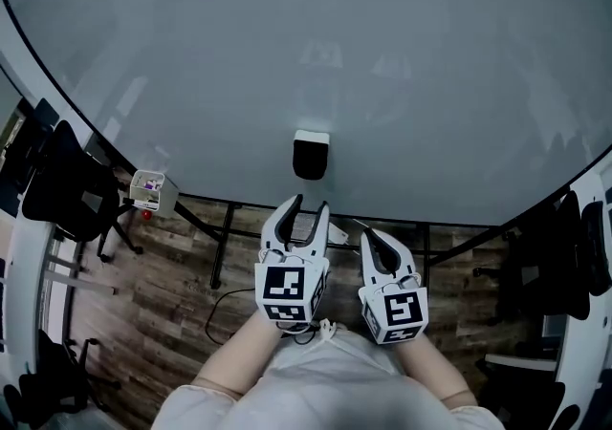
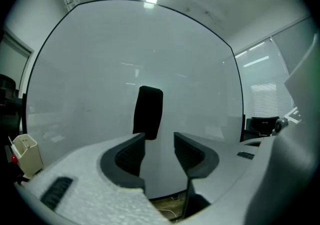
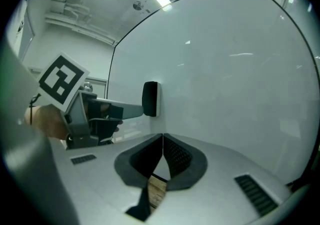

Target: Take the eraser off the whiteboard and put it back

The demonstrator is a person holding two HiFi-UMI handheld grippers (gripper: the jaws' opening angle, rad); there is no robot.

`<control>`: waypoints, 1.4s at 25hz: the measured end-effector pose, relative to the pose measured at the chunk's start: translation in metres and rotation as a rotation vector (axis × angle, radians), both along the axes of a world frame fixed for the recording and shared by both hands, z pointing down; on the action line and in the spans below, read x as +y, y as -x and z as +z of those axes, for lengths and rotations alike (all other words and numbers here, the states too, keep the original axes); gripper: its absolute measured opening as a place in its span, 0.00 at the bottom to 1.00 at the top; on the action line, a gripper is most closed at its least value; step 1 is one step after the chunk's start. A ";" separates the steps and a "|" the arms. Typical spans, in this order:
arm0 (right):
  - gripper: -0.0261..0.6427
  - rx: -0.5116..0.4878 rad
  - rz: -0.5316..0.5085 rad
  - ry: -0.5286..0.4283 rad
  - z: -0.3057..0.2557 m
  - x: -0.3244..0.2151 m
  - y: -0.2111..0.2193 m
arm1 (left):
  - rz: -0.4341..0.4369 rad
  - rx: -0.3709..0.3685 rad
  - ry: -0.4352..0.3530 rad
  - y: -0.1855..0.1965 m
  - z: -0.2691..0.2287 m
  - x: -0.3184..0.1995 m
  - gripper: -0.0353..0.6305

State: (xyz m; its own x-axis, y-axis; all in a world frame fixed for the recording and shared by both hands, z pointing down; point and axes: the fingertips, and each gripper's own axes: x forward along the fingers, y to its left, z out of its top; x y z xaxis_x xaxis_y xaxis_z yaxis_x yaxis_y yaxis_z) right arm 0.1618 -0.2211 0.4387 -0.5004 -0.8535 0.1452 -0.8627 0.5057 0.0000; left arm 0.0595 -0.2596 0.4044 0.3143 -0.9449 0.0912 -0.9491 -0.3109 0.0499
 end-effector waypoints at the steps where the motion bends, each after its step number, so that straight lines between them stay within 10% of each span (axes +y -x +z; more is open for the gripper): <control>1: 0.08 0.003 0.000 0.000 0.000 -0.001 0.001 | -0.003 -0.004 -0.011 0.001 -0.004 -0.005 0.35; 8: 0.08 0.040 0.003 0.005 0.003 -0.009 0.006 | -0.038 -0.054 -0.043 0.002 -0.016 -0.041 0.48; 35: 0.08 0.001 0.038 0.072 0.016 -0.018 -0.007 | -0.082 -0.111 -0.056 0.008 -0.020 -0.071 0.44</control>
